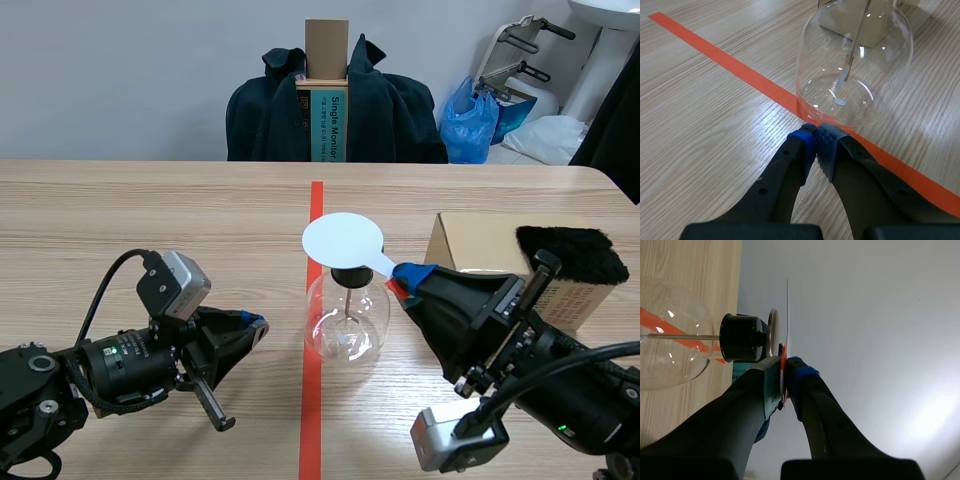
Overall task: Do the electroscope experiment.
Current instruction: 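Move the plate toward and away from the electroscope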
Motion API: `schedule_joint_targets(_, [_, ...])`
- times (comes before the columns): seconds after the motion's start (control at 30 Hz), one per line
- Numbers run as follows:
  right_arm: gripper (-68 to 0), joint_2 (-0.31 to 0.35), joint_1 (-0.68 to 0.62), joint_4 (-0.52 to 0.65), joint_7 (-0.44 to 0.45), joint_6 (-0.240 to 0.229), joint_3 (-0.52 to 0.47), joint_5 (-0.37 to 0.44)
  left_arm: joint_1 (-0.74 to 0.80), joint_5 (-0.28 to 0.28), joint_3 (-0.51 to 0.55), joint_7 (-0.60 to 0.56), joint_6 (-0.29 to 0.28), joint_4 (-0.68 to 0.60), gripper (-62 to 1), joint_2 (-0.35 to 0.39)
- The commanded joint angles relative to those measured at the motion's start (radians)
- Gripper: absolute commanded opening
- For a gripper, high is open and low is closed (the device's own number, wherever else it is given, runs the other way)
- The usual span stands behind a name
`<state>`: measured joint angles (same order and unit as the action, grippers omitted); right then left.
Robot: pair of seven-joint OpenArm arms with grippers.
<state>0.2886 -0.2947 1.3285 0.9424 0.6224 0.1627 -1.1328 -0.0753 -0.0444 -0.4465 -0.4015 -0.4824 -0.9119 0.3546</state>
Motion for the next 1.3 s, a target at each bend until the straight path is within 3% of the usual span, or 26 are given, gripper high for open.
schedule_joint_targets(0.0, [-66.7, 0.005, 0.006, 0.023, 0.000, 0.010, -0.006, 0.014, -0.008, -0.010, -0.002, -0.017, -0.002, -0.016, -58.2, -0.005])
schedule_joint_targets(0.3, [-66.7, 0.005, 0.006, 0.023, -0.076, 0.010, -0.006, 0.015, -0.008, -0.010, -0.002, -0.017, -0.002, -0.016, -58.2, -0.005])
schedule_joint_targets(0.77, [-66.7, 0.005, 0.003, 0.023, -0.416, 0.010, -0.043, 0.046, -0.008, -0.011, -0.002, -0.018, -0.002, -0.016, -58.2, -0.005])
schedule_joint_targets(0.97, [-66.7, 0.005, -0.043, 0.069, -0.420, 0.015, -0.148, 0.109, -0.008, -0.011, -0.002, -0.017, -0.002, -0.016, -58.2, -0.005])
schedule_joint_targets(1.27, [-66.7, 0.005, -0.143, 0.258, -0.391, 0.014, -0.296, 0.225, -0.008, -0.010, -0.002, -0.013, -0.002, -0.016, -58.2, -0.005])
